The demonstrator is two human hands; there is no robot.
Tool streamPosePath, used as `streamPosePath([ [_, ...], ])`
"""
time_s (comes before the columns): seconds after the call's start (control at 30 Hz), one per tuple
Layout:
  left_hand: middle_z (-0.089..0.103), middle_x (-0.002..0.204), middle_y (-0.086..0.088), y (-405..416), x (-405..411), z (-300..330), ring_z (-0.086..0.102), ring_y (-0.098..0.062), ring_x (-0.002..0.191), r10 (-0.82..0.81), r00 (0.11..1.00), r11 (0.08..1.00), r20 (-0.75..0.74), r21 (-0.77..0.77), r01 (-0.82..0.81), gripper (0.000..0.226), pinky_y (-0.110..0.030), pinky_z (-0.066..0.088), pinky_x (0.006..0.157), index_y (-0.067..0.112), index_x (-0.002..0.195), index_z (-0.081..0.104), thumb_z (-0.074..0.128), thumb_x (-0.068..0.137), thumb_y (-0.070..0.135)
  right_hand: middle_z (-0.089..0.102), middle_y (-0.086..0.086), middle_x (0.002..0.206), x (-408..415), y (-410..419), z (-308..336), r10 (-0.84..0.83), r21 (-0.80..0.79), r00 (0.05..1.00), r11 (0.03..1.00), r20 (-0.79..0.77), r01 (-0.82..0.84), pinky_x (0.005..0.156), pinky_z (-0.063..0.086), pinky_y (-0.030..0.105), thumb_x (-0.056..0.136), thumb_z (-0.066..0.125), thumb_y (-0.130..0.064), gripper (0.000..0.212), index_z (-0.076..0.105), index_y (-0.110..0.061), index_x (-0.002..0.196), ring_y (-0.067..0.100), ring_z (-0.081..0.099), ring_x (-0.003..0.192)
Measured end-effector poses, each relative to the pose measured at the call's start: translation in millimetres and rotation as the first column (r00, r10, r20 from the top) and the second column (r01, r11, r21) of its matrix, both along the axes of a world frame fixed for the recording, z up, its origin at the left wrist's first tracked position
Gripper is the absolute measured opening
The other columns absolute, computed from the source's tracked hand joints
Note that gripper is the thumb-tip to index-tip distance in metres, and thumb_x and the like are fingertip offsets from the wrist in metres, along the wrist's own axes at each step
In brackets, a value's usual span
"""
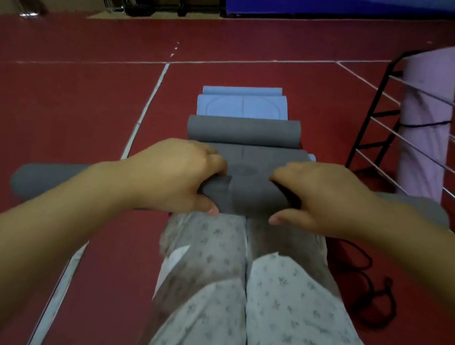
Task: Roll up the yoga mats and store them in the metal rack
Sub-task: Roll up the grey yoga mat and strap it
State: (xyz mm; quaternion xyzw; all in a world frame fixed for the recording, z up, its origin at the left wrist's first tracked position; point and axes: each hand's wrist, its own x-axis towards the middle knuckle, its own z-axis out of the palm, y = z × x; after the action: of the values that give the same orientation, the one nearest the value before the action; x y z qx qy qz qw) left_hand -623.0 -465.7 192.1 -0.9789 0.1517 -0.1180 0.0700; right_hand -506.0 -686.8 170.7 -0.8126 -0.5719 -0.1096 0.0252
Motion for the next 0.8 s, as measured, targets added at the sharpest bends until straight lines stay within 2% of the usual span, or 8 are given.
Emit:
streamPosePath([
  [0.1, 0.061, 0.096, -0.005, -16, -17, -32, 0.060, -0.029, 0.087, 0.043, 0.996, 0.999, -0.077, 0.021, -0.041, 0.047, -0.036, 0.048, 0.067, 0.013, 0.101, 0.061, 0.071, 0.074, 0.050, 0.058, -0.001, 0.105, -20, -4, -31, -0.027, -0.048, 1.000, 0.999, -0.013, 0.027, 0.069, 0.035, 0.031, 0.079, 0.063, -0.057, 0.050, 0.052, -0.020, 0.111, 0.022, 0.056, 0.099],
  [0.27, 0.065, 0.087, -0.002, -4, -9, -49, 0.060, -0.024, 0.080, 0.117, 0.966, 0.977, -0.232, -0.150, -0.155, 0.044, -0.032, 0.043, 0.063, 0.015, 0.094, 0.065, 0.069, 0.070, 0.052, 0.062, -0.008, 0.099, -1, 7, -33, -0.085, -0.182, 0.971, 0.982, -0.223, 0.044, 0.071, 0.043, 0.031, 0.072, 0.067, -0.061, 0.049, 0.057, -0.027, 0.106, 0.014, 0.057, 0.092],
  [0.37, 0.067, 0.086, 0.003, 6, 17, -34, 0.060, -0.017, 0.079, 0.151, 0.882, 0.940, -0.446, -0.212, -0.268, 0.038, -0.031, 0.046, 0.070, 0.017, 0.094, 0.068, 0.078, 0.071, 0.046, 0.064, -0.009, 0.095, 19, 20, -17, -0.111, -0.263, 0.893, 0.965, -0.435, -0.008, 0.077, 0.048, 0.033, 0.069, 0.074, -0.057, 0.045, 0.061, -0.027, 0.101, 0.009, 0.058, 0.086],
  [0.47, 0.069, 0.083, 0.007, 13, 38, -25, 0.061, -0.004, 0.073, 0.093, 0.781, 0.888, -0.618, -0.304, -0.346, 0.030, -0.020, 0.047, 0.068, 0.018, 0.089, 0.072, 0.082, 0.069, 0.037, 0.063, -0.012, 0.101, 30, 27, -12, -0.160, -0.321, 0.836, 0.947, -0.524, -0.020, 0.083, 0.049, 0.032, 0.070, 0.075, -0.054, 0.045, 0.062, -0.028, 0.105, 0.009, 0.059, 0.091],
  [0.57, 0.073, 0.088, 0.005, 18, 53, -23, 0.065, -0.005, 0.079, 0.055, 0.705, 0.854, -0.707, -0.333, -0.400, 0.030, -0.018, 0.050, 0.075, 0.017, 0.093, 0.075, 0.083, 0.069, 0.032, 0.060, -0.010, 0.117, 24, 28, -11, -0.209, -0.357, 0.839, 0.934, -0.502, 0.018, 0.090, 0.047, 0.033, 0.075, 0.072, -0.052, 0.054, 0.056, -0.029, 0.121, 0.011, 0.057, 0.102],
  [0.67, 0.074, 0.090, 0.005, 24, 63, -25, 0.067, -0.008, 0.085, 0.015, 0.645, 0.812, -0.764, -0.367, -0.454, 0.029, -0.022, 0.053, 0.082, 0.017, 0.094, 0.076, 0.083, 0.069, 0.030, 0.048, -0.009, 0.128, 7, 24, -14, -0.178, -0.240, 0.937, 0.965, -0.301, 0.106, 0.095, 0.043, 0.033, 0.079, 0.069, -0.048, 0.069, 0.040, -0.032, 0.139, 0.013, 0.048, 0.117],
  [0.73, 0.074, 0.092, 0.003, 29, 69, -28, 0.068, -0.012, 0.089, -0.001, 0.606, 0.782, -0.796, -0.378, -0.495, 0.028, -0.025, 0.053, 0.085, 0.015, 0.095, 0.075, 0.082, 0.070, 0.027, 0.047, -0.008, 0.123, -7, 20, -20, -0.153, -0.104, 0.968, 0.985, -0.200, 0.135, 0.092, 0.042, 0.034, 0.076, 0.071, -0.048, 0.064, 0.045, -0.031, 0.132, 0.014, 0.047, 0.115],
  [0.8, 0.073, 0.092, -0.001, 33, 74, -32, 0.068, -0.018, 0.090, -0.023, 0.565, 0.762, -0.825, -0.380, -0.524, 0.024, -0.028, 0.054, 0.085, 0.013, 0.094, 0.073, 0.080, 0.072, 0.020, 0.053, -0.003, 0.112, -22, 20, -34, -0.153, -0.019, 0.981, 0.988, -0.115, 0.152, 0.083, 0.044, 0.035, 0.067, 0.078, -0.045, 0.058, 0.056, -0.023, 0.116, 0.020, 0.053, 0.103],
])
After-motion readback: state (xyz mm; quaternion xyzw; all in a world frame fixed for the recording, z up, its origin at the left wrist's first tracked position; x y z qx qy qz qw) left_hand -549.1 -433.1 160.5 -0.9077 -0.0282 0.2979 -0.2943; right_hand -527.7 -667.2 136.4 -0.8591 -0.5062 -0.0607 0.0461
